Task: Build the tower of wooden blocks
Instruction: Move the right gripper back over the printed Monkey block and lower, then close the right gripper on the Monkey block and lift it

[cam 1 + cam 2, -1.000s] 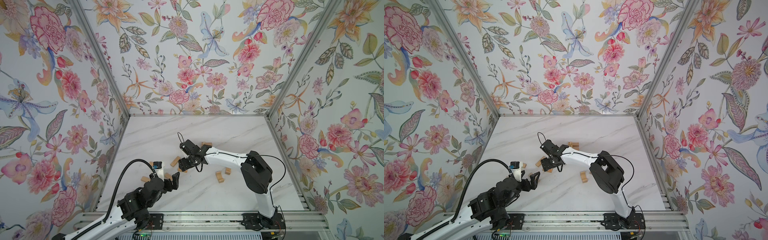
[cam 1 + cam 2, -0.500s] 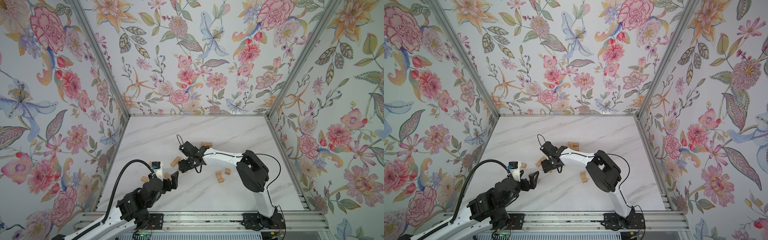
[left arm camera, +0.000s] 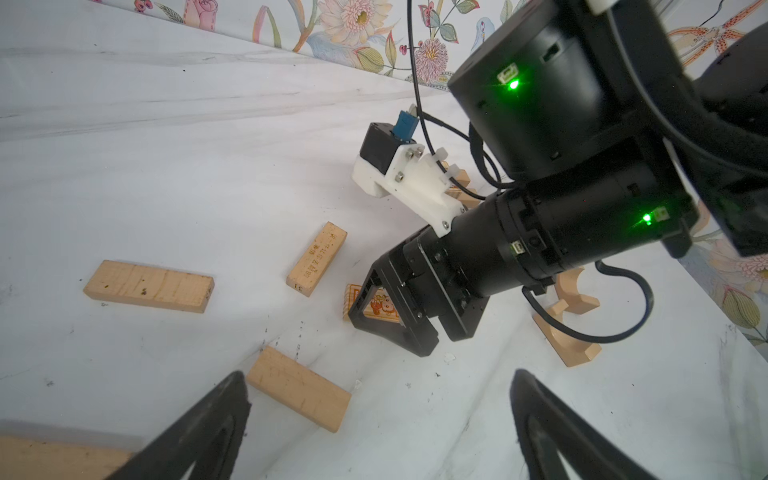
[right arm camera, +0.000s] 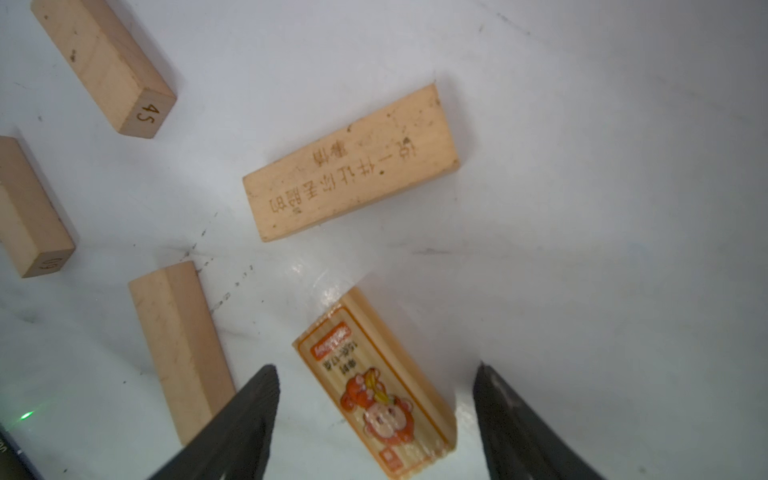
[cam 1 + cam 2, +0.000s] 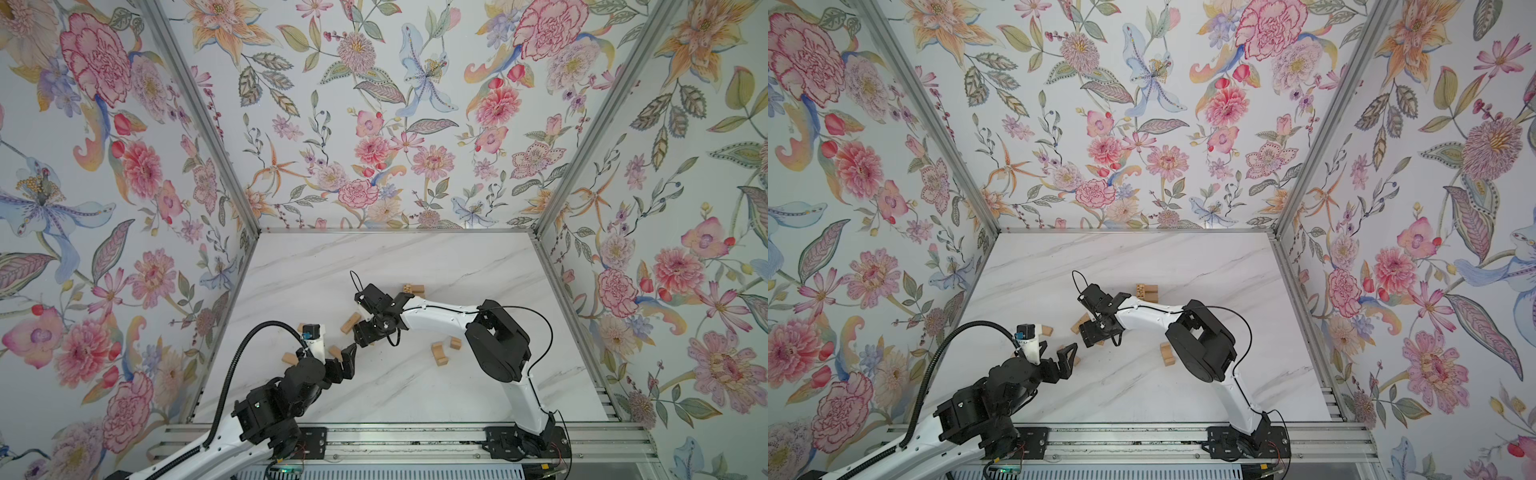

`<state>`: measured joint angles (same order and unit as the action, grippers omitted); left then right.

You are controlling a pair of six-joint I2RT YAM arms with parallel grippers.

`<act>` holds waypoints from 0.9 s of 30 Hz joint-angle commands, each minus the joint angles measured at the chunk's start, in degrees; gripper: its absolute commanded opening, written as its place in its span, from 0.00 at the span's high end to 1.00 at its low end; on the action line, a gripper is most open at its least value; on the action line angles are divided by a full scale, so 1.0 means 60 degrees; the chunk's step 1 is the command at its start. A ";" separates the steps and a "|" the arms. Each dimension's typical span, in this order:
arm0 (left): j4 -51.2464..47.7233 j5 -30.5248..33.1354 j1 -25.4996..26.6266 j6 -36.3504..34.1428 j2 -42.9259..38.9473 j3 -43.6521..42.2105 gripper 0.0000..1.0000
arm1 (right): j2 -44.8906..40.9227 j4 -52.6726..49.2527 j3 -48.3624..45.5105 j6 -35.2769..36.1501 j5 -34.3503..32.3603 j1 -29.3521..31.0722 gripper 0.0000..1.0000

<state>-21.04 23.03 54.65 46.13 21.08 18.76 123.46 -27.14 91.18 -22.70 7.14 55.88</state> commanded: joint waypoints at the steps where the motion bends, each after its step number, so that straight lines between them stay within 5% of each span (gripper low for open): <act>1: -0.0192 0.0279 -0.0064 0.0050 -0.0075 -0.0095 0.01 | 0.0224 -0.0058 0.0163 0.0163 0.0093 0.0095 0.24; 27: -0.0118 0.0264 -0.0063 -0.0010 -0.0233 -0.0154 0.01 | -0.0226 -0.0858 -0.0629 -0.0306 -0.2466 0.0136 0.56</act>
<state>-21.02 23.35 54.65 46.13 19.86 18.72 123.09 -29.10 89.73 -22.96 -5.21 57.39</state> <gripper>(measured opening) 0.993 0.443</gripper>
